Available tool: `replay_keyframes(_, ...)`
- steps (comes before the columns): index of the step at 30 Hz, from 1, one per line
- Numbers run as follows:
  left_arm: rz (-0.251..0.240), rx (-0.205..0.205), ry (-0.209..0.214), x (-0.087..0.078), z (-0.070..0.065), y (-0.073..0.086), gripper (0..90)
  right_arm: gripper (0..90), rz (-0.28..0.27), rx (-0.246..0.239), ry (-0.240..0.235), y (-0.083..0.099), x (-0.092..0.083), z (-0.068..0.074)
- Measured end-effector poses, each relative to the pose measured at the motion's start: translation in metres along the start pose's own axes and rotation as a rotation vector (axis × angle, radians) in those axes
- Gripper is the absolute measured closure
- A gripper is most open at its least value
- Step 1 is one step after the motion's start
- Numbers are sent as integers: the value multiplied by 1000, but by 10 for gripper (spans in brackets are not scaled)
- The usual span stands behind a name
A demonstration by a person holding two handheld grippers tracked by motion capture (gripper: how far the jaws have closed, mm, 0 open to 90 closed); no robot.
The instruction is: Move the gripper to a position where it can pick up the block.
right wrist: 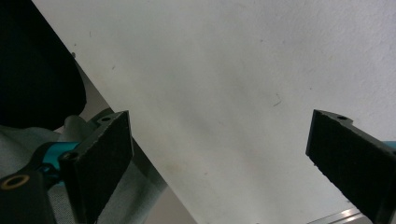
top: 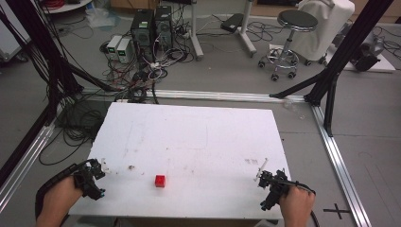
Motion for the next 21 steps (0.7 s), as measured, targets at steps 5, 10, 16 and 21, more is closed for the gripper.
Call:
replay_keyframes(5, 3, -3, 3, 0, 0, 2, 213, 66, -15, -1, 3, 0, -3, 0)
replay_keyframes(10, 2, 14, 16, 1, -2, -3, 213, 66, -20, 7, 0, 1, -3, 0)
replay_keyframes(16, 12, 56, 26, 6, -5, -11, 213, 66, -18, 4, 0, 3, -2, -1)
replay_keyframes(21, 14, 102, 38, 9, -8, -19, 213, 66, -26, 17, 0, 4, -4, -2)
Point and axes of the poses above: each handheld gripper's, and its own axes: x roughly forward along the jaws, y roughly out of its underside, z roughly to its left, the point moved 7 cm from there along x, roughly forward along the jaws, and after that the axes turned 11 degrees about y, right-handed, at the moved point
